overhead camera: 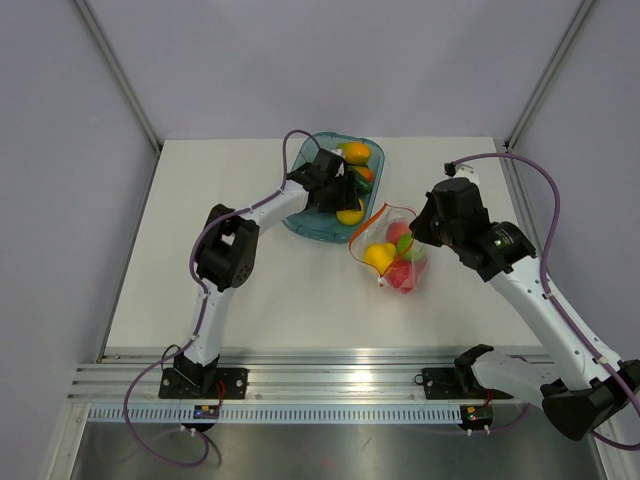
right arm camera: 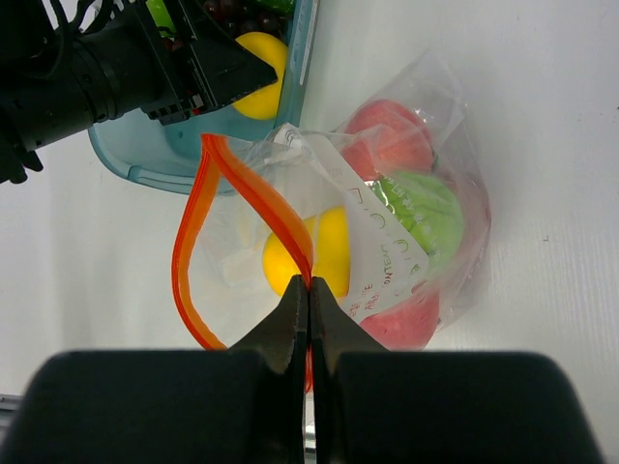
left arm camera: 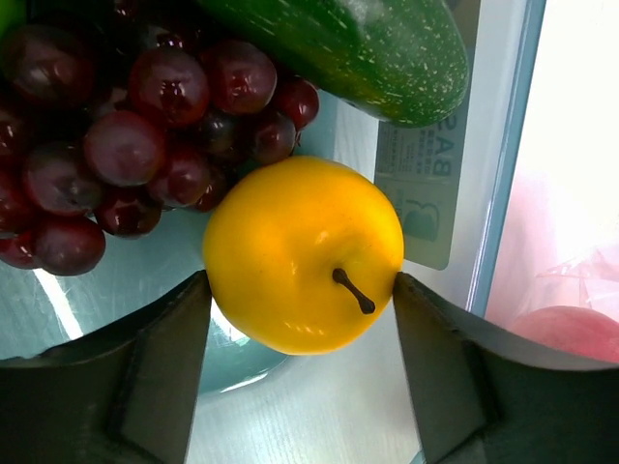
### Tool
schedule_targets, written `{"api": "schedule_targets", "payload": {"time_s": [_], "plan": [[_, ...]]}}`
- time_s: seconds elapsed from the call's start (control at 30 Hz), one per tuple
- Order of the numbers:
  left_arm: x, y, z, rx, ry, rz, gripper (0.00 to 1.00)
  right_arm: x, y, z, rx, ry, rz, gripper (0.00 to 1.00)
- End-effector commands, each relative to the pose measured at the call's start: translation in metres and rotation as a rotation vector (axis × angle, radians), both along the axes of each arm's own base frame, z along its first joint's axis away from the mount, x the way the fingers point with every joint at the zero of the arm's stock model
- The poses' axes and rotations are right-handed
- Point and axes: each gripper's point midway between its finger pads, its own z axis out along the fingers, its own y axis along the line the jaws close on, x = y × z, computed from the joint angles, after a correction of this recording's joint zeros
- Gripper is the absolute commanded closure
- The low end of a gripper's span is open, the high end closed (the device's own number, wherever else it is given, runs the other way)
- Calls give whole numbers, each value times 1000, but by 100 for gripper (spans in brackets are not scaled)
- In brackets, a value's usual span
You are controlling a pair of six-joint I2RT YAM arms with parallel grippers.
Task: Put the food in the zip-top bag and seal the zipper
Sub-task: Pick up the fake fruit from the bin, then place the fake fruit in the zipper food storage bag.
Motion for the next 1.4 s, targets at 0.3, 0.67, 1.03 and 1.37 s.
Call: {"api": "schedule_targets", "payload": {"time_s": [0.3, 0.67, 1.03, 1.37], "plan": [[-12, 28, 91, -2, -209, 17, 63, 7, 0, 17, 16, -55, -11, 100], [-67, 64, 168, -25, -332, -31, 66, 10, 2, 9, 17, -46, -14, 100], [-144, 34, 225, -158, -398, -243, 66, 25, 19, 0, 48, -34, 8, 100], [-203, -29, 200, -261, -311, -426, 66, 23, 16, 4, 48, -45, 4, 100]]}}
